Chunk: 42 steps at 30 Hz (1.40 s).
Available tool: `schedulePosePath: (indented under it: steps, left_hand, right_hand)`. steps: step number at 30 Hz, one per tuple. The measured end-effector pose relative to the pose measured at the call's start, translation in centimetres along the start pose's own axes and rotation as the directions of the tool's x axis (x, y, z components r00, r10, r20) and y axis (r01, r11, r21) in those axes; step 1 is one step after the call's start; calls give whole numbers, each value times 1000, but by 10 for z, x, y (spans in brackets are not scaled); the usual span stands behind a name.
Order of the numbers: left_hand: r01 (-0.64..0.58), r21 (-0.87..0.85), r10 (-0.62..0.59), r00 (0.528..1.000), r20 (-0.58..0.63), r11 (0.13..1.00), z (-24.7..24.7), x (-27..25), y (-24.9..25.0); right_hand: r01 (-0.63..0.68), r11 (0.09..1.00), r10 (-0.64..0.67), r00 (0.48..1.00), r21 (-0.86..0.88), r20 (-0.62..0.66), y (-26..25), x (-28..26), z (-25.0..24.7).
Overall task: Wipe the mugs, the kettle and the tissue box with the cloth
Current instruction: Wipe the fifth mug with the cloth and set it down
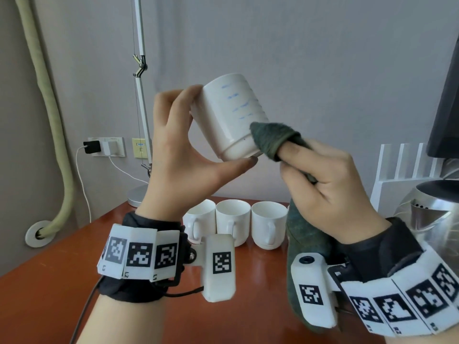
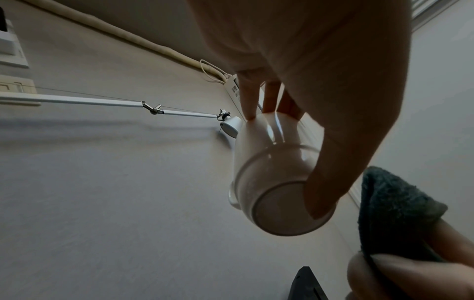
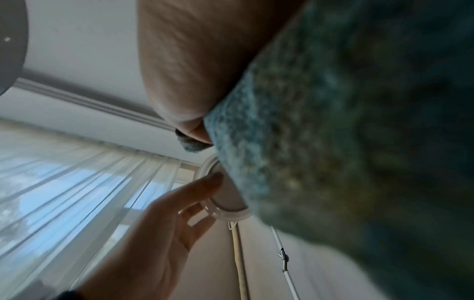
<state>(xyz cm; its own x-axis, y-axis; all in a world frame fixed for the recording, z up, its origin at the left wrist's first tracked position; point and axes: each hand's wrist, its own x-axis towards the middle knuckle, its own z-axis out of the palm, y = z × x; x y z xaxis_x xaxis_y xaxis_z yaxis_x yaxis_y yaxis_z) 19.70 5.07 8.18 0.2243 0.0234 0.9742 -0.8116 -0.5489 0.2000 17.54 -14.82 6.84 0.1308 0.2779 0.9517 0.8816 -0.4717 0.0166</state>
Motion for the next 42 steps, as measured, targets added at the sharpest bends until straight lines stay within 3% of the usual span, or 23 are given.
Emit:
schedulePosePath:
  steps: [4, 6, 9, 12, 17, 20, 24, 30, 35, 40, 42]
  left_hand:
    - [-9, -17, 10, 998, 60, 1000, 1, 1, 5]
    - [-14, -7, 14, 998, 57, 1000, 1, 1, 6]
    - [0, 4, 0, 1000, 29, 1000, 0, 1, 4]
    - [14, 1, -14, 999, 36, 1000, -1, 1, 3]
    - [-6, 12, 5, 998, 55, 1000, 0, 2, 5]
    - [-9, 25, 7, 999, 51, 1000, -2, 2, 5]
    - [-3, 41, 1, 999, 48, 999, -2, 1, 5]
    - [-19, 32, 16, 995, 95, 999, -3, 2, 7]
    - [7, 31, -10, 996, 83, 999, -4, 2, 6]
    - [51, -48, -47, 997, 68, 998, -1, 0, 10]
    - [96, -119, -91, 995, 49, 988, 1, -2, 12]
  right_hand:
    - [67, 980, -43, 991, -186, 129, -10, 2, 4]
    - [51, 974, -29, 995, -220, 101, -10, 2, 6]
    - [-32, 984, 31, 999, -175, -9, -1, -1, 6]
    - [-89, 990, 86, 996, -108, -25, 6, -2, 4]
    - [-14, 995, 23, 996, -102, 90, -5, -2, 10]
    - [-13, 990, 18, 999, -142, 34, -3, -2, 10]
    - [-45, 998, 43, 998, -36, -49, 4, -4, 6]
    - [-55, 996, 53, 998, 63, 33, 3, -4, 10]
    - [-109, 990, 112, 993, 87, -25, 11, -5, 4]
    - [-30, 998, 29, 1000, 58, 6, 2, -5, 12]
    - [-38, 998, 40, 999, 43, -37, 3, -5, 13]
